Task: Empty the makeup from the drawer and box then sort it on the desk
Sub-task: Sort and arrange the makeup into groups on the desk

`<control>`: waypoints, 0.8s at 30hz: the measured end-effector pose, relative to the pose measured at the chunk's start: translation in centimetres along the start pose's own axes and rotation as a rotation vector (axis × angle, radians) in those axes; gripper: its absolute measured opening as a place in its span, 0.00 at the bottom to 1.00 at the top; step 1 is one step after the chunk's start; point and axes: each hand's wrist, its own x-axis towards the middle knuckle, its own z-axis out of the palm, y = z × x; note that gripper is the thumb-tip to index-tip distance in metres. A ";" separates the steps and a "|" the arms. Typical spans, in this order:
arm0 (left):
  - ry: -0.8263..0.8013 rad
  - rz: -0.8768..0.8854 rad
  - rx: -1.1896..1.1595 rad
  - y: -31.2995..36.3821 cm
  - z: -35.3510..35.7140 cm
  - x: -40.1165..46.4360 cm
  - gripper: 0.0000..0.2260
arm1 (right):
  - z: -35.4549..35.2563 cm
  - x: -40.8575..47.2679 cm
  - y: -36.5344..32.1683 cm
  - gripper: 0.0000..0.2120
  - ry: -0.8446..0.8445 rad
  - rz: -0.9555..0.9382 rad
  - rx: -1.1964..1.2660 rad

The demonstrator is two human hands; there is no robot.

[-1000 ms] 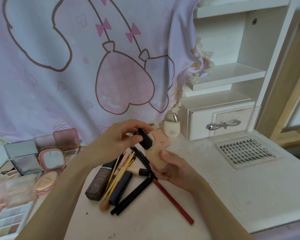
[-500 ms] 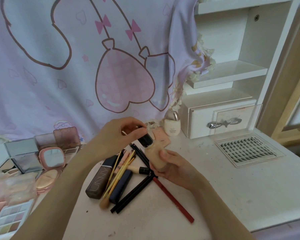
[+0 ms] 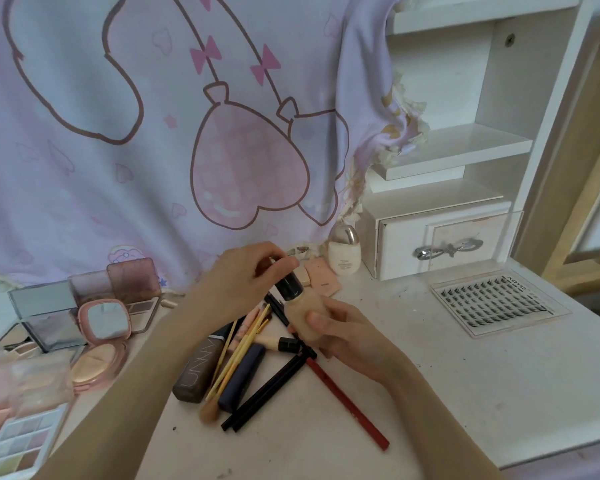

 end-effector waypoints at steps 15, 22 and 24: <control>-0.145 0.078 -0.033 2.5 5.3 6.7 0.13 | -5.8 0.2 -1.6 0.13 0.433 -0.053 -0.563; -0.356 0.175 0.031 2.9 6.8 9.4 0.16 | -8.5 1.3 -1.0 0.12 0.514 -0.037 -0.633; -0.325 0.129 0.023 3.0 7.2 10.2 0.12 | -8.8 1.5 -0.8 0.12 0.533 -0.052 -0.623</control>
